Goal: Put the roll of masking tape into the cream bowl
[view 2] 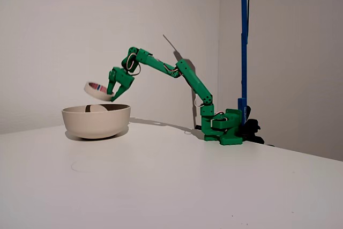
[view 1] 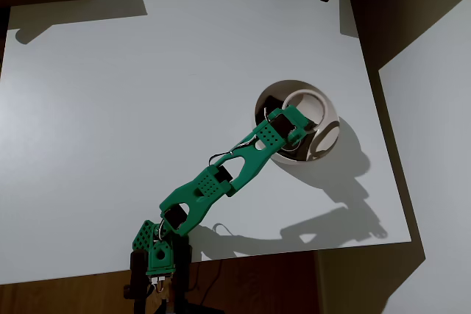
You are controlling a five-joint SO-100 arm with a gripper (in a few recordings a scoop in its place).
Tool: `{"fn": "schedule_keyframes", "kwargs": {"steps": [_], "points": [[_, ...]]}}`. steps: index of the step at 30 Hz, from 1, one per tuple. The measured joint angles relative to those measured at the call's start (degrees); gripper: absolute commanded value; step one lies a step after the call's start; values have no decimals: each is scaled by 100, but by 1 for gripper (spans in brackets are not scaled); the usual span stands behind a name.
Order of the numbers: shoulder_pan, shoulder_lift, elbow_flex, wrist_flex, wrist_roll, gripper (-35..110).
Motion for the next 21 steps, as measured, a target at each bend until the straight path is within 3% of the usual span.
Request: {"fn": "schedule_keyframes", "kwargs": {"steps": [9,14,21], "points": [[141,-352,0,44,-79,-8],[105,-352,-26,44,-35,13],[123,-352,-123,44,176,8]]}}
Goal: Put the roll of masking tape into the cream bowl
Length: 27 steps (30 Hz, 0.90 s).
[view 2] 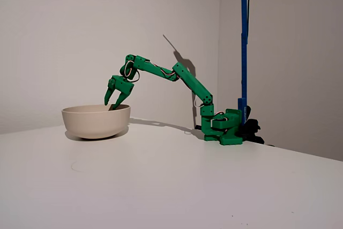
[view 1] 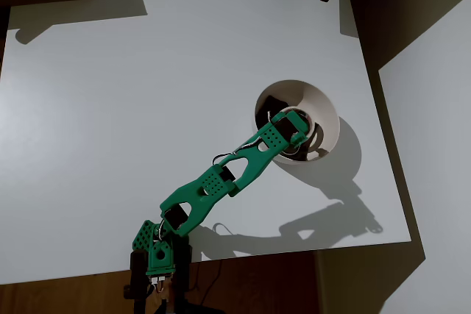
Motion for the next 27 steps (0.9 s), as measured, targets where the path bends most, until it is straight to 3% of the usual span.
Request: {"fn": "schedule_keyframes", "kwargs": {"steps": [9,11,27], "points": [[158,0,-18,-246,563,1],[202,0,-18,-255,677,-8],[-352,1521,-18,422,984,-8]]}}
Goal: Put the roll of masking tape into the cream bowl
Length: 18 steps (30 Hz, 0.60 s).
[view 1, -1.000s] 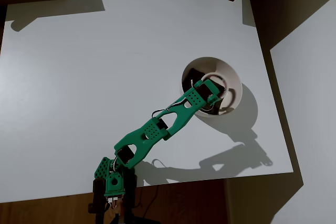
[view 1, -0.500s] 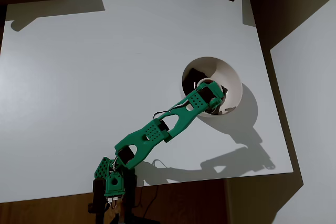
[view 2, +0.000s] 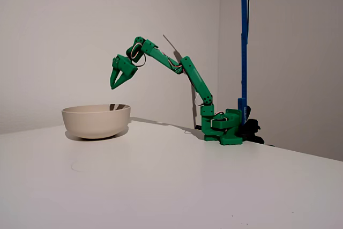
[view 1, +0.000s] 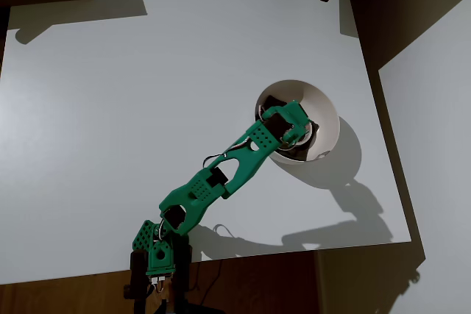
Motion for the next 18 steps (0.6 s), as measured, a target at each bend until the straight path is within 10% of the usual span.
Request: {"fn": "schedule_keyframes", "kwargs": {"steps": [18], "points": [[-2654,1819,-53,1916,-940,-8]]}}
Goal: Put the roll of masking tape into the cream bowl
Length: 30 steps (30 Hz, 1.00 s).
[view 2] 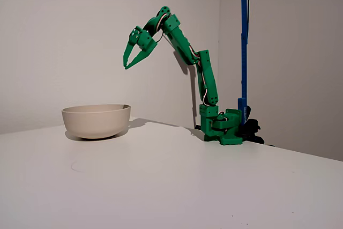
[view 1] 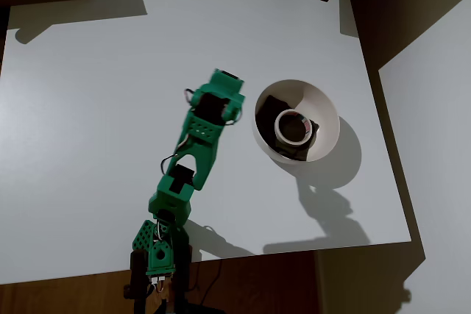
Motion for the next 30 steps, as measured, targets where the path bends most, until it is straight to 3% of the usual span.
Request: {"fn": "schedule_keyframes", "kwargs": {"steps": [13,30], "points": [[-2118,1925,2338,0,44,-8],[-2725,4447,7515,-1749,-211,-8]]}}
